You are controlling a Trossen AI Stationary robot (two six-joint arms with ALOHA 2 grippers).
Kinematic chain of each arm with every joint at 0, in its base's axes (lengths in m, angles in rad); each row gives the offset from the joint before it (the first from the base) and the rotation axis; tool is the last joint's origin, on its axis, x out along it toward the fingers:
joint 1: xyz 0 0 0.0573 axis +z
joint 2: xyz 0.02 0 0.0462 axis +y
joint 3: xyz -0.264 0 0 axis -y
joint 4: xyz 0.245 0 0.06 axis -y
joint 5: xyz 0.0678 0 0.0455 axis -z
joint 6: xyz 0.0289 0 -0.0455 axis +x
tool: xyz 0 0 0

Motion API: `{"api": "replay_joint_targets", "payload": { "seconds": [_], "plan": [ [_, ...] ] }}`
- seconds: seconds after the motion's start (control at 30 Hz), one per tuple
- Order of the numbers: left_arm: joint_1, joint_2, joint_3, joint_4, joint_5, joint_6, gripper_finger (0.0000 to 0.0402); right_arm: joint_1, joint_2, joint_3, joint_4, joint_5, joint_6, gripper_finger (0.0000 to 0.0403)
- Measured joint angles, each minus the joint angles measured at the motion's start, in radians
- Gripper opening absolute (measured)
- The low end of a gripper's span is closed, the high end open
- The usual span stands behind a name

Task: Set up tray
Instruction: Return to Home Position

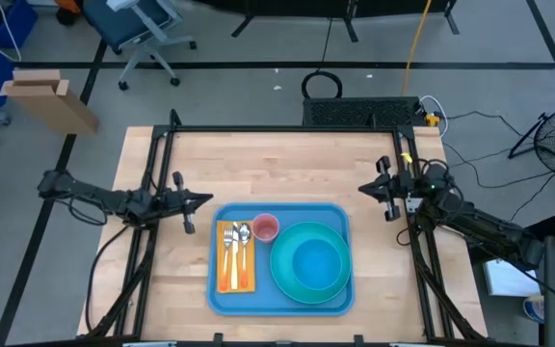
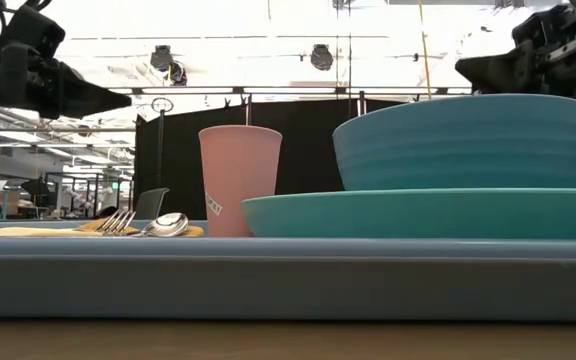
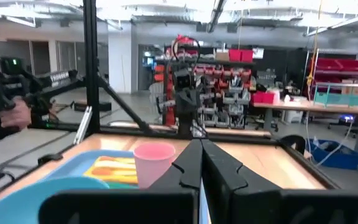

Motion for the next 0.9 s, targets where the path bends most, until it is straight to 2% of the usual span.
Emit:
{"api": "replay_joint_targets", "payload": {
  "seconds": [0.17, 0.27, 0.4, 0.47, 0.57, 0.7, 0.9],
  "plan": [
    [-0.045, -0.029, 0.0, -0.113, -0.086, -0.052, 0.0, 0.0, 0.0, -0.001, -0.026, 0.0, -0.041, 0.0],
    [-0.067, -0.017, 0.002, -0.126, -0.125, -0.107, 0.0, 0.0, 0.0, -0.001, -0.033, -0.018, -0.05, 0.0],
    [-0.103, 0.032, 0.002, -0.131, -0.172, -0.143, 0.0, 0.004, 0.001, -0.001, -0.116, -0.02, -0.071, 0.0],
    [-0.118, 0.07, 0.002, -0.135, -0.216, -0.161, 0.0, 0.004, 0.001, -0.001, -0.186, 0.012, -0.08, 0.0],
    [-0.138, 0.122, 0.002, -0.135, -0.226, -0.182, 0.0, 0.004, 0.001, -0.001, -0.26, 0.054, -0.104, 0.0],
    [-0.148, 0.14, 0.002, -0.136, -0.234, -0.205, 0.0, 0.005, 0.001, -0.002, -0.24, 0.05, -0.116, 0.0],
    [-0.173, 0.102, 0.0, -0.081, -0.237, -0.084, 0.0, 0.013, -0.002, -0.002, -0.1, -0.027, -0.085, 0.0]
  ]
}}
